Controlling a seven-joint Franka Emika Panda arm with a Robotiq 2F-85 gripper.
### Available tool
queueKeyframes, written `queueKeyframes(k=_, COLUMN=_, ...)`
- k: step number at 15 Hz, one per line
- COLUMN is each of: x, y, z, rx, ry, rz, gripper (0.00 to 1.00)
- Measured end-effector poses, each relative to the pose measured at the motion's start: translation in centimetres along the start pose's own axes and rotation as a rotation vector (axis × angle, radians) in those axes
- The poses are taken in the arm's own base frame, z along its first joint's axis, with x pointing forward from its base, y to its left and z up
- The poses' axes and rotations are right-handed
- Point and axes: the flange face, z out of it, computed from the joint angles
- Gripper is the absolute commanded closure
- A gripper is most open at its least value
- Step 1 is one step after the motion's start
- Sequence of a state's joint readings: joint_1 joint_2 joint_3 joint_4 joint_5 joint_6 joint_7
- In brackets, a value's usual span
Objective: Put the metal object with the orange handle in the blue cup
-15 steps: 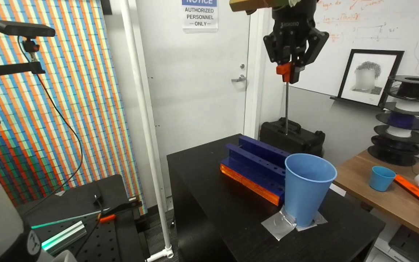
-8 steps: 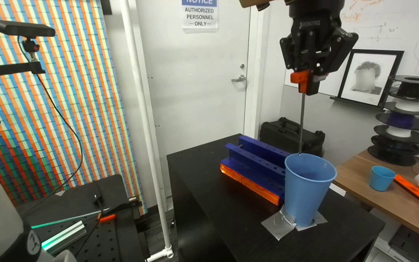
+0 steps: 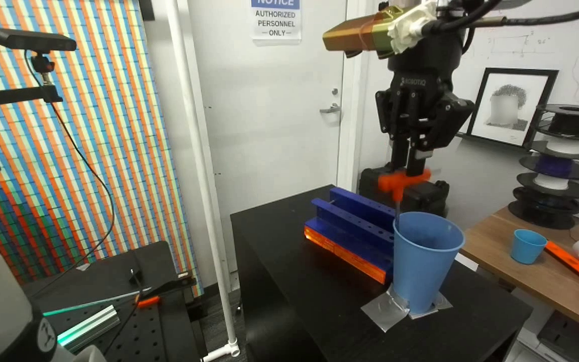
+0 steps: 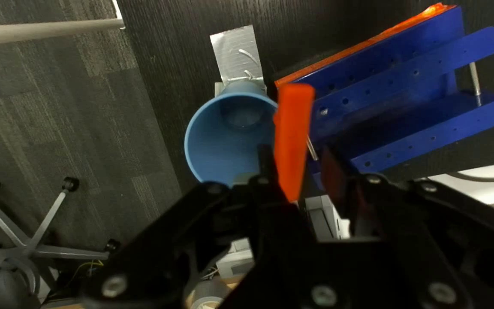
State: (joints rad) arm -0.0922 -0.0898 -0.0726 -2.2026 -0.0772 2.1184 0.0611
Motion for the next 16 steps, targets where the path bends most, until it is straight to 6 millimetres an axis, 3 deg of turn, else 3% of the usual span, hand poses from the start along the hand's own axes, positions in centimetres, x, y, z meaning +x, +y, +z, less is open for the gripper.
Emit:
queueKeyframes(k=3, x=-0.1, y=0.2, z=0.9, rx=-0.001, ry=-0.019, rz=0.008, gripper=0.11)
queueKeyframes(k=5, x=0.0, y=0.7, z=0.9, rx=0.0, ry=-0.018, rz=0.017, gripper=0.0)
queueKeyframes(k=9, x=-0.2, y=1.6, z=-0.6, rx=0.003, ry=0.011, rz=0.032, gripper=0.0)
queueKeyframes(k=16, x=-1.7, y=2.1, z=-6.1, rx=0.018, ry=0.106, rz=0.025, gripper=0.0)
